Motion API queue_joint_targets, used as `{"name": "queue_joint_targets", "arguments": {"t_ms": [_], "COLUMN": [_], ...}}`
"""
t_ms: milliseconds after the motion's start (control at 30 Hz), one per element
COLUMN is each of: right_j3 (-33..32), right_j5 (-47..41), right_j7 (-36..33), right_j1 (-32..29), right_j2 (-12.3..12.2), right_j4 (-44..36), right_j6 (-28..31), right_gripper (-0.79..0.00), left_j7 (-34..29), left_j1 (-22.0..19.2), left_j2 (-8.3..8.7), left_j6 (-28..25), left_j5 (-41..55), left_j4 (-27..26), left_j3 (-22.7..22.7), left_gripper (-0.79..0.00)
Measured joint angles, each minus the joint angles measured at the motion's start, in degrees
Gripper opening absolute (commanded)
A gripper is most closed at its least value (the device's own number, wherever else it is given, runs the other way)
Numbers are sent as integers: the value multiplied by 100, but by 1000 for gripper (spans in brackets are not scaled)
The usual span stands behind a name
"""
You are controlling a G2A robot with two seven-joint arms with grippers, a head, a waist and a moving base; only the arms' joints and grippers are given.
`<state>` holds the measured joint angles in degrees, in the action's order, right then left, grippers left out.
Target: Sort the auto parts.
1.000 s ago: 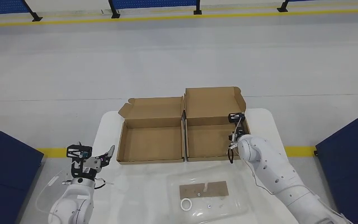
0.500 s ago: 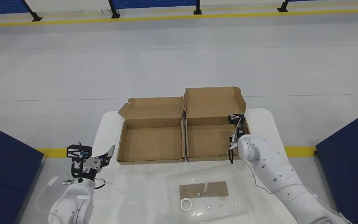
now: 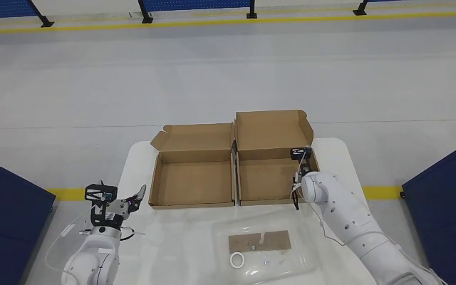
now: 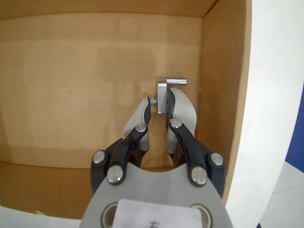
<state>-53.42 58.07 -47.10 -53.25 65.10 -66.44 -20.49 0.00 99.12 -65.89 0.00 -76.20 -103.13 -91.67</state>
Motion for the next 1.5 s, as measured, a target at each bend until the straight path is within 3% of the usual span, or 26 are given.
{"name": "queue_joint_targets", "arguments": {"t_ms": [67,100,433,700,1033,1167,1367,1433,1500], "right_j3": [-15,-28,-241,-747,-792,-1091,-1441,-1446,-1443], "right_j5": [31,57,281,179,161,-2,-336,-423,-418], "right_j7": [11,15,81,-100,-54,-154,-1389,-1485,-1397], "right_j1": [-2,-7,-132,-470,-488,-550,-589,-587,-587], "right_j2": [9,14,17,-81,-89,-177,-336,-338,-336], "right_j4": [-1,-10,-318,-1271,-1352,-1887,-2548,-2551,-2545], "right_j6": [1,-3,-89,151,203,1141,3032,3217,3047], "right_gripper": [-332,0,0,0,0,0,0,0,0], "left_j7": [0,0,0,0,0,0,0,0,0], "left_j1": [0,0,0,0,0,0,0,0,0], "left_j2": [0,0,0,0,0,0,0,0,0], "left_j6": [0,0,0,0,0,0,0,0,0], "left_j5": [0,0,0,0,0,0,0,0,0], "left_j4": [0,0,0,0,0,0,0,0,0], "left_j3": [0,0,0,0,0,0,0,0,0], "left_gripper": [0,0,0,0,0,0,0,0,0]}}
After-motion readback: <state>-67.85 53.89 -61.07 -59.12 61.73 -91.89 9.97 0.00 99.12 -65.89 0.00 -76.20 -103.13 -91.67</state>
